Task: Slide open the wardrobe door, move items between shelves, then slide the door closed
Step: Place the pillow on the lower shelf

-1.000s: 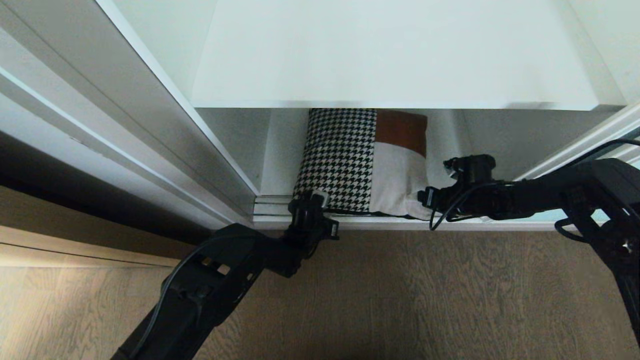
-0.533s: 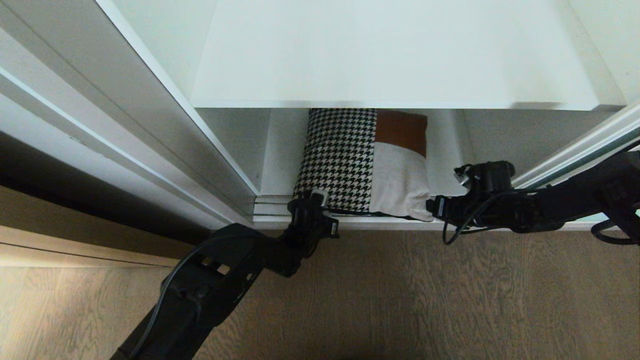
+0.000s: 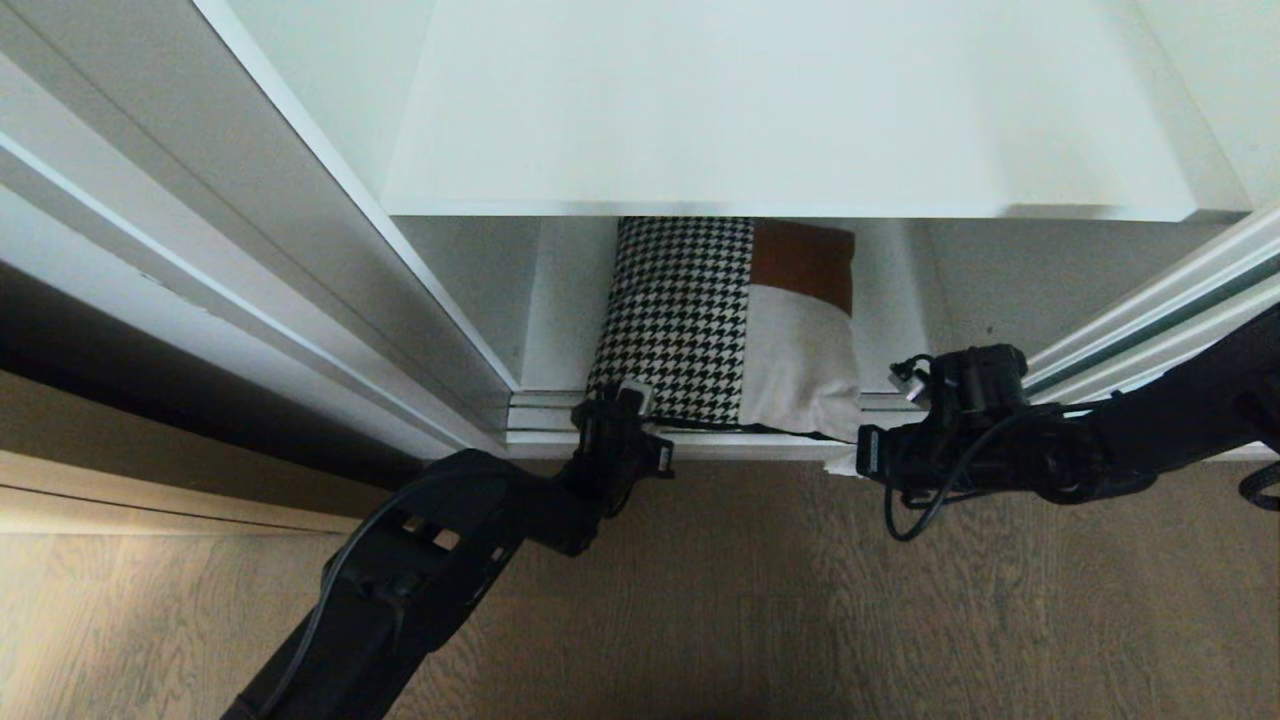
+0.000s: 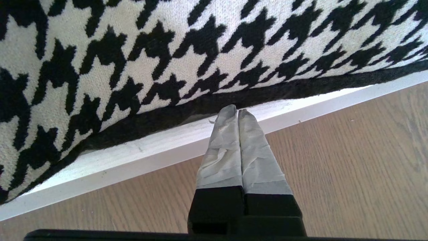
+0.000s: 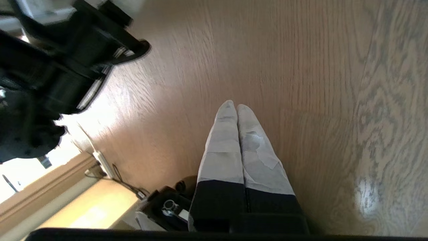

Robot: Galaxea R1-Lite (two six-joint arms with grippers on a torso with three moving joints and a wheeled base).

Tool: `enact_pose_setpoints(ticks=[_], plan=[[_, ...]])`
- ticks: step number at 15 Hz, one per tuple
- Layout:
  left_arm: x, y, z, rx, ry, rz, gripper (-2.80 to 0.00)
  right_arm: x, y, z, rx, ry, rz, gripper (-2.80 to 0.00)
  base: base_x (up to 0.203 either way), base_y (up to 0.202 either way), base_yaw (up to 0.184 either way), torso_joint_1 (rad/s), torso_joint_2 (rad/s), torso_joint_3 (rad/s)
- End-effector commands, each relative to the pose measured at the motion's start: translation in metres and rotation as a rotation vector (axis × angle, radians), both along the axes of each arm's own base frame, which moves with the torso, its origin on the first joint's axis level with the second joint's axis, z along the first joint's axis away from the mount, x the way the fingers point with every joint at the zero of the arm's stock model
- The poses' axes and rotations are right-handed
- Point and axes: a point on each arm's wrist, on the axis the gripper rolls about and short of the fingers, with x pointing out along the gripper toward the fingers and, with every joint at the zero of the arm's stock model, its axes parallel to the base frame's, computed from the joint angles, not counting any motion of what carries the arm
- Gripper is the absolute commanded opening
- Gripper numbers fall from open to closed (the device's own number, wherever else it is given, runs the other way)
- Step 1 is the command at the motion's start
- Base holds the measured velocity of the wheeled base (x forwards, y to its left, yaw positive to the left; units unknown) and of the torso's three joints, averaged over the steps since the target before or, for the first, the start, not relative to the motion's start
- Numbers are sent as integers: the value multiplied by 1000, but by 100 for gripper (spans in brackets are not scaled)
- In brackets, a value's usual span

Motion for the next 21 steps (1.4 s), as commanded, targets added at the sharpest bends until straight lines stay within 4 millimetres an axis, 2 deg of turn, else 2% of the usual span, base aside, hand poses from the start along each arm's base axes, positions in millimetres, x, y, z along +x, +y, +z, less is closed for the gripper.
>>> enact_pose_setpoints(ticks=[1,6,11,14,19,21], plan=[[0,0,-1,-2,0,2,-280,8,5,-22,-7,47,8,-280,0,0,0,0,0,0],[1,0,3,-22,-42,5,-280,43,16,-59,-28,66,-3,-280,0,0,0,0,0,0],[2,2,7,-38,-57,12,-280,74,26,-80,-73,38,-58,-280,0,0,0,0,0,0],[3,4,8,-39,-58,14,-280,88,30,-85,-75,35,-65,-280,0,0,0,0,0,0],[5,9,4,-33,-47,24,-280,128,40,-84,-117,-127,-183,-280,0,0,0,0,0,0],[5,9,3,-34,-50,26,-280,131,42,-83,-145,-175,-182,-280,0,0,0,0,0,0]])
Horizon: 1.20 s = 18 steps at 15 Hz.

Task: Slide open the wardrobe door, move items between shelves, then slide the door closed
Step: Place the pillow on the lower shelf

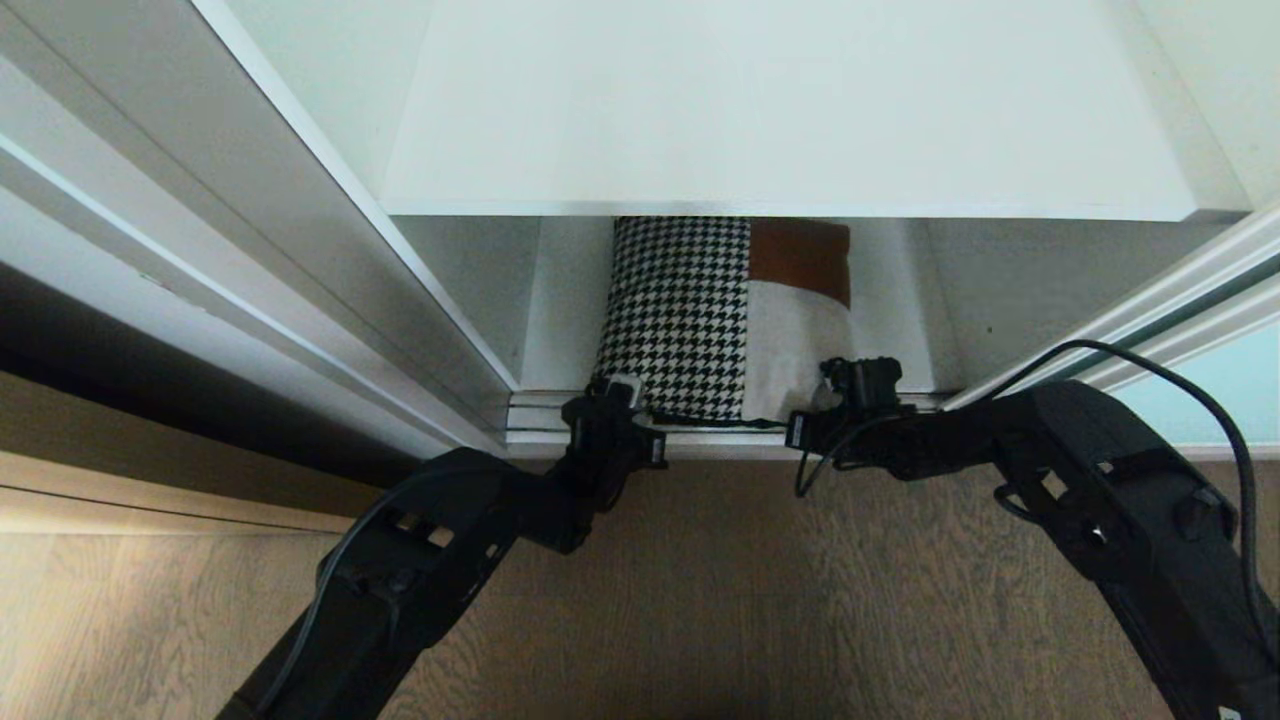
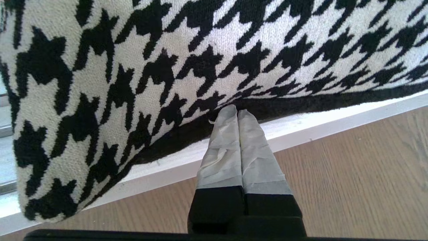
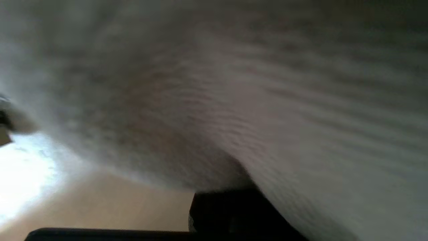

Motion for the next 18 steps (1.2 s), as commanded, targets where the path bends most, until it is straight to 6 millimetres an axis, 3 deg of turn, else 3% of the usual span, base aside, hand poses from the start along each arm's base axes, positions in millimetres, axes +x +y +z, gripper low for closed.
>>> enact_pose_setpoints(ticks=[1,5,8,13,18], plan=[[0,0,-3,0,-1,2,-280,4,2,-11,-13,-25,17,-280,0,0,0,0,0,0],[0,0,-1,-10,-22,2,-280,13,3,-7,20,-248,9,-280,0,0,0,0,0,0],[2,3,-2,-5,-14,4,-280,13,7,9,42,-330,13,-280,0,0,0,0,0,0],[13,30,4,0,-5,49,-280,9,25,1,27,-347,-38,-280,0,0,0,0,0,0],[15,35,33,-83,-76,57,-280,9,27,-3,14,-364,-105,-280,0,0,0,0,0,0]])
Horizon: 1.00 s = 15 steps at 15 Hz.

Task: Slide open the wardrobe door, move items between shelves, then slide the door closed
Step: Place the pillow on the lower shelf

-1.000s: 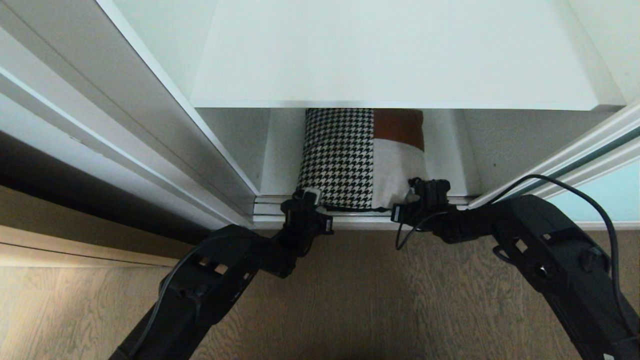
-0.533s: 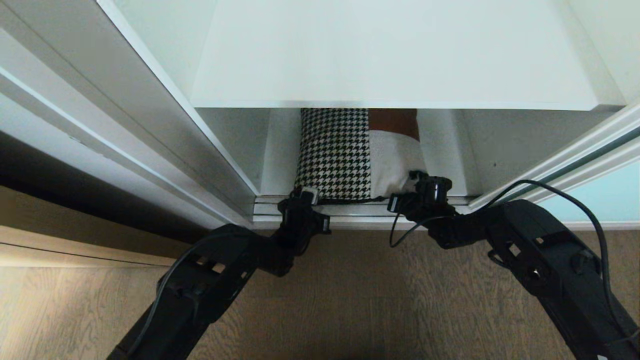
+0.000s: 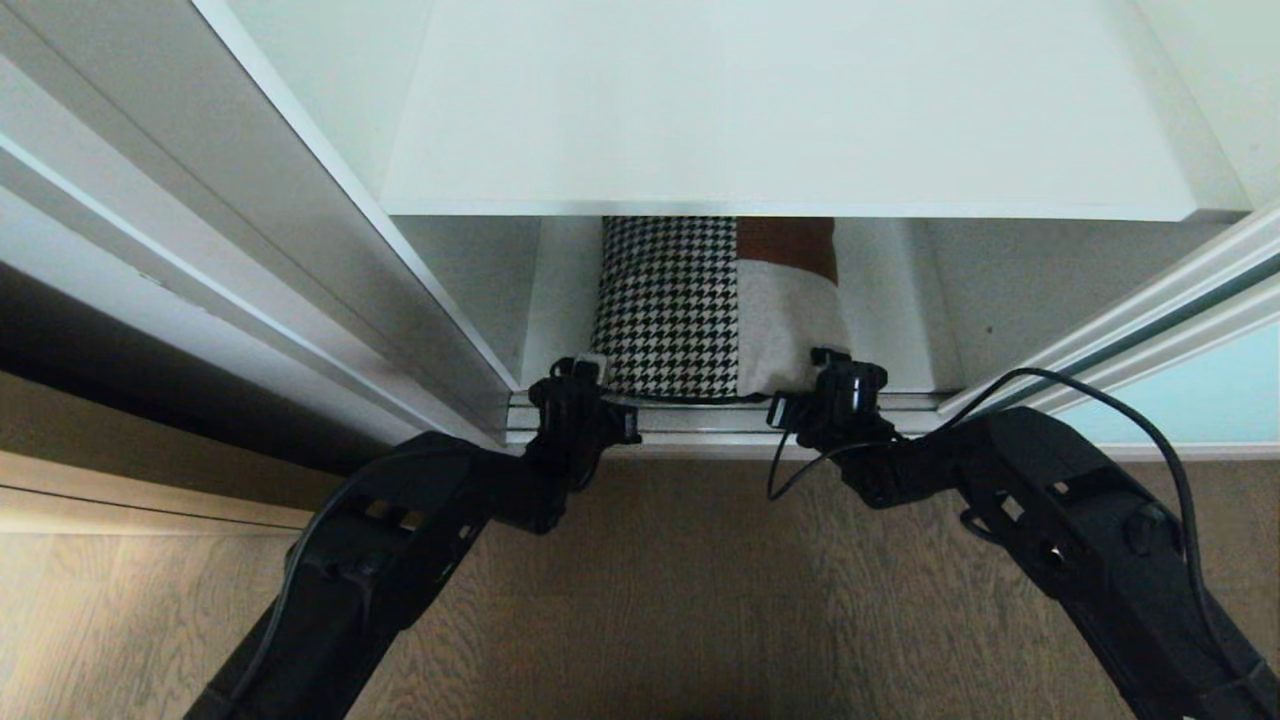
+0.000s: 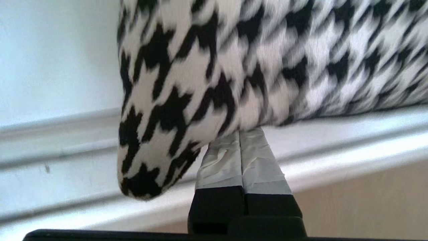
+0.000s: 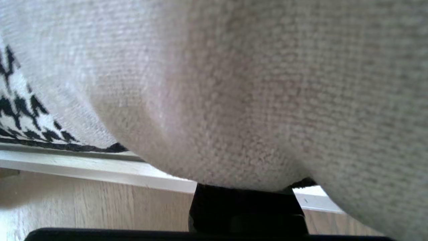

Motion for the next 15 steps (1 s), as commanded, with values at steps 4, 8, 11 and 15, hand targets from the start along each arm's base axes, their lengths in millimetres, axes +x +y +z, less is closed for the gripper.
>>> enact_pose_setpoints(ticks=[4,8,11,15], plan=[[-7,-14,16,-62,-61,-2,-280,-6,-1,-11,-3,16,1,-280,0,0,0,0,0,0],[-6,-14,5,-31,-4,3,-280,-13,7,-17,-6,34,17,-280,0,0,0,0,0,0],[-6,-14,5,-38,-23,6,-280,-16,9,-19,-6,30,22,-280,0,0,0,0,0,0],[-11,-20,13,-77,-104,16,-280,-22,7,-17,-8,39,24,-280,0,0,0,0,0,0]])
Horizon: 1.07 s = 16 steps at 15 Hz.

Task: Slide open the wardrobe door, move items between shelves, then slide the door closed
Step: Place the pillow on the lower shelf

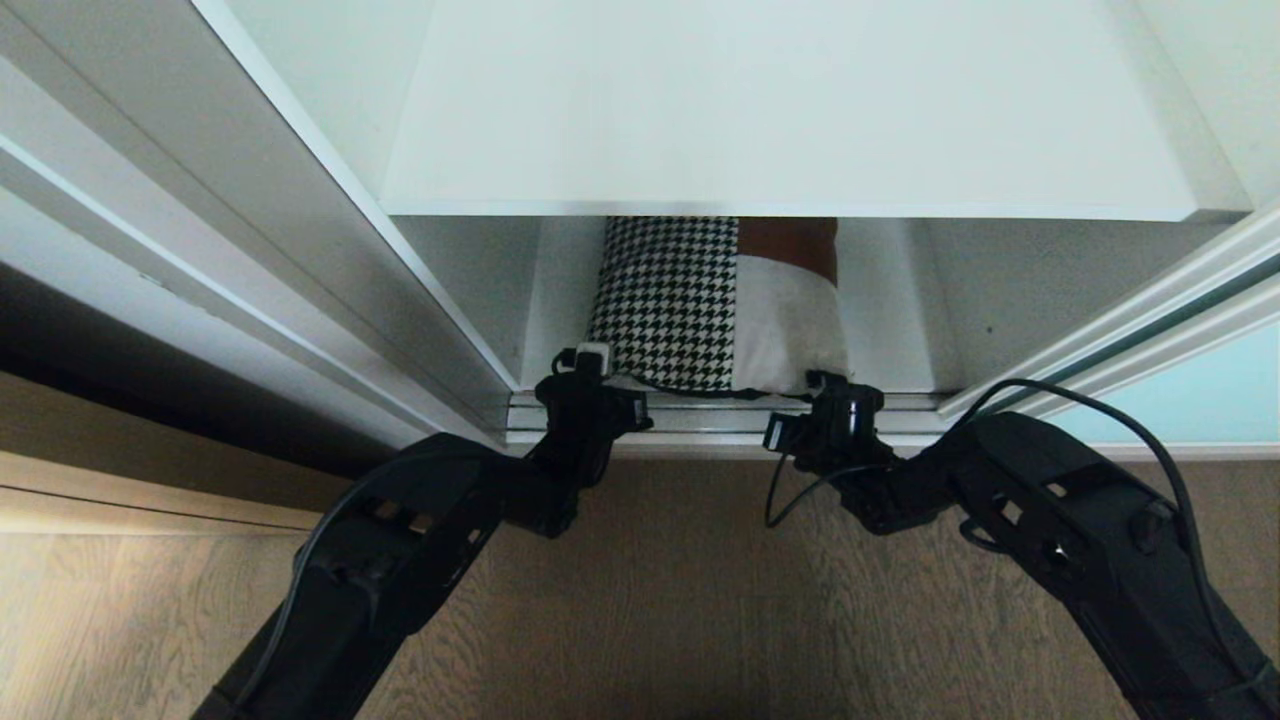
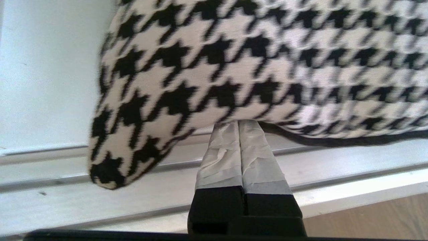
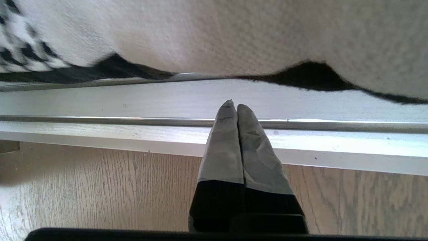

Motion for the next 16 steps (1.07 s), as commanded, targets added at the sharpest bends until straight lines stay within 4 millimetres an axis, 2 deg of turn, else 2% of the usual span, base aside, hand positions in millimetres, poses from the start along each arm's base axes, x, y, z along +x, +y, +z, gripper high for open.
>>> enact_pose_setpoints(ticks=[1,7,8,10,14,16], plan=[[-3,-5,0,-2,-1,-6,-280,-2,0,3,5,-4,0,-280,0,0,0,0,0,0],[-13,-7,11,-11,-21,-16,-280,-5,-1,-2,0,17,0,-280,0,0,0,0,0,0],[-16,-7,6,-4,2,-20,-280,-6,-1,-4,-2,23,0,-280,0,0,0,0,0,0],[-26,-20,7,-3,25,-59,-280,-8,-2,-3,-5,32,0,-280,0,0,0,0,0,0],[-37,-31,2,-15,68,-94,-280,-12,-4,-2,-9,34,-2,-280,0,0,0,0,0,0],[-34,-35,-1,-1,97,-116,-280,-12,-4,-1,-7,33,-1,-280,0,0,0,0,0,0]])
